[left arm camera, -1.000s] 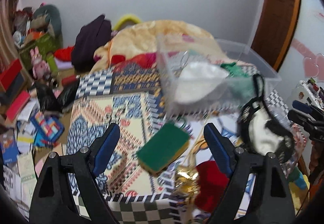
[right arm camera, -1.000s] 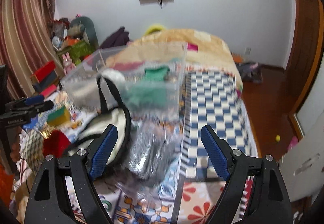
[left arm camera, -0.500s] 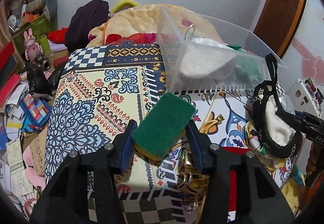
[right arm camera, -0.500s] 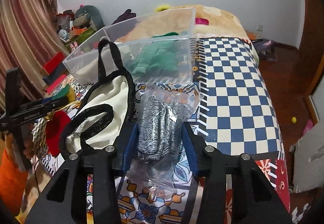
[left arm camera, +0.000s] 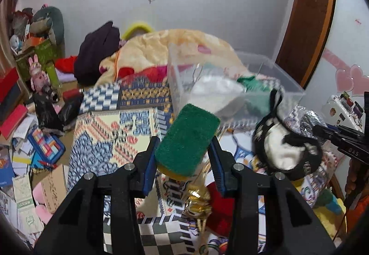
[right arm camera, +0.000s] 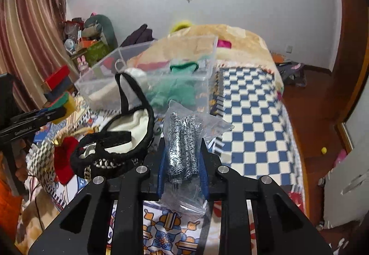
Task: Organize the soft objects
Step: 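Carry the sponge and steel-wool bag into the box and open both tools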
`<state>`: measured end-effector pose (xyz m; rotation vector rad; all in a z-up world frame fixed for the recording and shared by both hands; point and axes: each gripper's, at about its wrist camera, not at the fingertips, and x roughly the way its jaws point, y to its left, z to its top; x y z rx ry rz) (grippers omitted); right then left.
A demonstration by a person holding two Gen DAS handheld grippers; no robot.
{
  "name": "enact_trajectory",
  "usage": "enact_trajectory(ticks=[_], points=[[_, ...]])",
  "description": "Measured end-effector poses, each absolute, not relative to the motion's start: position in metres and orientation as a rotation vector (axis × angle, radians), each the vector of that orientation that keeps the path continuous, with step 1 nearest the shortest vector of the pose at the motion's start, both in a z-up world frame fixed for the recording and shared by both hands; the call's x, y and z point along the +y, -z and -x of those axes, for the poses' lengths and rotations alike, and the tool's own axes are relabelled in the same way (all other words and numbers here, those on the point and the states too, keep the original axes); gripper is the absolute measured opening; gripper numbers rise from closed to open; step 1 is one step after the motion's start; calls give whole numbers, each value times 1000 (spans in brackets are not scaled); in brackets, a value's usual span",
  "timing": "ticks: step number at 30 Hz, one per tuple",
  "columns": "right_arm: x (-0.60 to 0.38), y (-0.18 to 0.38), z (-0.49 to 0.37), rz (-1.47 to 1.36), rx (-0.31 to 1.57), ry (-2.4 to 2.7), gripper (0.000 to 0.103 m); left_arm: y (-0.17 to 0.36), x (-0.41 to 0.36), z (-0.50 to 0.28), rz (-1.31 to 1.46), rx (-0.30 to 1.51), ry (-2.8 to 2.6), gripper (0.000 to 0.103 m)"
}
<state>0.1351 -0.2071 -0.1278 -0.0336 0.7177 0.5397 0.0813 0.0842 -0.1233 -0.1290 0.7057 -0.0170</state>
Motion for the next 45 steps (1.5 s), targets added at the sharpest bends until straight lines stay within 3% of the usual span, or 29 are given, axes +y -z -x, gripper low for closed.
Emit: enact_trajectory(ticks=[21,45], points=[[-169,50,-166,24,462,-586,22,52,66,-121,120,511,52,42],[-97,97,-232,158,667,-627,22,107,52,-209,132,704,66,42]])
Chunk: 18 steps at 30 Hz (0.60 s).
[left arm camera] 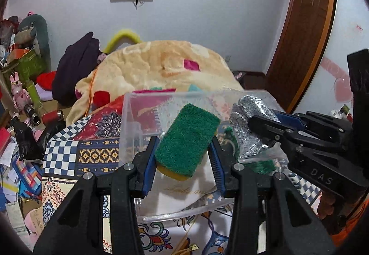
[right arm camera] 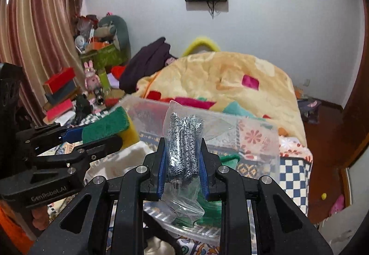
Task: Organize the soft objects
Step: 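Carry the sponge and steel-wool bag into the box and open both tools, then grasp the black-and-white tote bag with the right tool while the left tool grasps the red tasseled pouch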
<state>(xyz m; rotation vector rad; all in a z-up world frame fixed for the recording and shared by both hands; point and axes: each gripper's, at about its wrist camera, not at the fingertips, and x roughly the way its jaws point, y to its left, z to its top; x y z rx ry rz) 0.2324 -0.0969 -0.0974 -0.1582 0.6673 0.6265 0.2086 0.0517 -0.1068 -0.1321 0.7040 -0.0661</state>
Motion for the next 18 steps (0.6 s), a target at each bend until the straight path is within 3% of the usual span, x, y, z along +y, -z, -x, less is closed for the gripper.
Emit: enact_trajectory(ticks=[11,13,18], points=[[-99,117,-240,189,757,-616,26,127,41,-219,73,768,70,47],[-102,114,-239,180,750,-616,37,126,43,-218,84,774,76,51],[-110,101,-229,169,694,-614,51,117,46,-214,83,761,77,55]])
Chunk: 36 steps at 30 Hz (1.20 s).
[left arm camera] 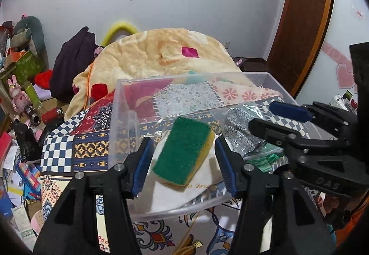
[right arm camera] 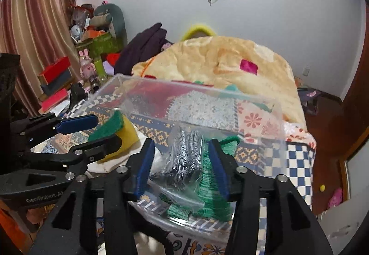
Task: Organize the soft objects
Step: 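Grasp the black-and-white tote bag with the right tool while the left tool grasps the red tasseled pouch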
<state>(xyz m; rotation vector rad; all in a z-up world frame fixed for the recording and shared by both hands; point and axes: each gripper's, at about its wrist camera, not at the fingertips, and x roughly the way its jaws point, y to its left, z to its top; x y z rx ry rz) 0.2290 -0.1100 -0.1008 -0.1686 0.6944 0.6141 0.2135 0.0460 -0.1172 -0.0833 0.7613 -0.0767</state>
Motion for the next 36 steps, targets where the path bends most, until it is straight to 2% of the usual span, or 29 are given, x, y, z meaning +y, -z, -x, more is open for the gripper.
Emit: enact_trajectory(ticks=[3,8,10,15,22,36], points=[[-115,91,-221,158,651,-612,61,106,49,-204,82,732,78,57],[-124,74,-203,151,579,-617,68,85,54,-181,76,662,74,64],[-129,67,-194,149,541,-612,76,77,55,-170,72,640,77,66],[-139,59,-177,137,501,-617,83,66,57,-145,62,602,76,73],[-144,72,-165,117,507,-610,90,78,63,-118,73,622,67,86],[-131,147,-177,87,765,-666,90,163,74,-90,168,861,59,88]])
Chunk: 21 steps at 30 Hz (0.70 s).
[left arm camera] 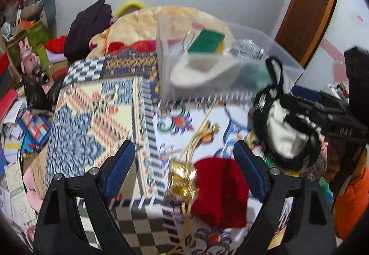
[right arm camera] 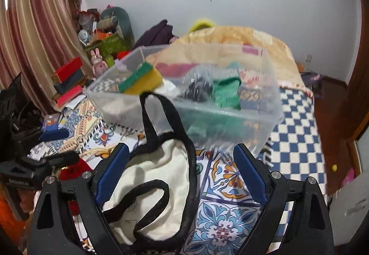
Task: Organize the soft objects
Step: 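Grasp the black-and-white tote bag with the right tool while the left tool grasps the red tasseled pouch, then carry the tote bag with the right tool while the left tool carries the red pouch over the box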
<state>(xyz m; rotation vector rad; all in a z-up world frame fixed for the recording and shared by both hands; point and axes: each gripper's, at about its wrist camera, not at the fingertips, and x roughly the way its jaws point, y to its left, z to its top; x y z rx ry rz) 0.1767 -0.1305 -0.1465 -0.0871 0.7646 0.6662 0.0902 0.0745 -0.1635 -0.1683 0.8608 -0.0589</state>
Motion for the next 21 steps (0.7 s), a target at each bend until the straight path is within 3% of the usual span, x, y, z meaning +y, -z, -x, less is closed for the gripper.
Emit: enact_trajectory(ticks=[5,9,11,14,16,21], points=[[-120,154,-181,112,798,-671,88,176,69,-78,161,878,64,88],[-118,159,-182,110,831,-701,60,183,66,-72,146,880,59,74],[-116,160,-180,113,835,-716,52,183,65,-70,136,873,52,66],[-117,158,-179,128,822,-707,36,182,64,-66,140,867,65,46],[-117,159,-181,125,829,-712,19,181,63,-64,143,868,76,34],[-124,154,-181,101,811,-713,10,174,63,-62,156,850,74,27]])
